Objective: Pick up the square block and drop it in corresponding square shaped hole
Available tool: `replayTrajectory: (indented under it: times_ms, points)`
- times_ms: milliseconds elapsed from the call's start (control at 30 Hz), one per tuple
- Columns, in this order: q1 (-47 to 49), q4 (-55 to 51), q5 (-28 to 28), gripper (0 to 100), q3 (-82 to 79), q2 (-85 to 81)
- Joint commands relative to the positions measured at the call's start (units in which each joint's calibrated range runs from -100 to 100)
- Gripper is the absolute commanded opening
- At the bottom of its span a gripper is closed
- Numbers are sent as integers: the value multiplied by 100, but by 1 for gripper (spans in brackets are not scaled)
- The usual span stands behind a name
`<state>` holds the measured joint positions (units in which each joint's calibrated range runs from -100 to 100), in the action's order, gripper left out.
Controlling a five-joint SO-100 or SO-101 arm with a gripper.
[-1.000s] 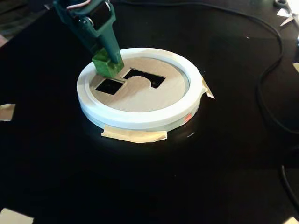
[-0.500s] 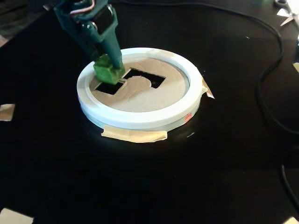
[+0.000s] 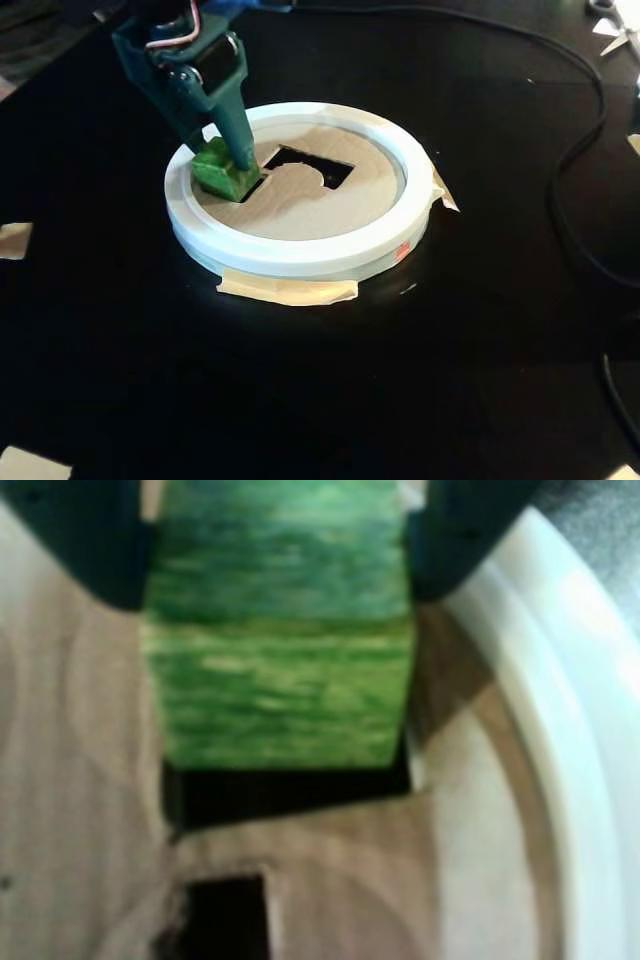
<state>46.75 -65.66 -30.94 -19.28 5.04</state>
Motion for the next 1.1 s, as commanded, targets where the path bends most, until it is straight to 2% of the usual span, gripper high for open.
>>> replayTrajectory:
  times_ms: [0,167,200,433,567,800,900,967,1067]
  points:
    - [31,19,-15,52,24,-159]
    - [94,8,29,84,24,-177]
    - [156,8,29,86,24,-177]
    - [206,-2,39,87,79,-231]
    - [181,-162,54,87,15,-920]
    - [-94,-2089,112,87,6,-2317]
    - [-780,-2681,537,87,-12,-3034]
    - [-1180,-2771,840,87,-121,-3500]
    - [-2316,-2721,1397,87,-741,-4485]
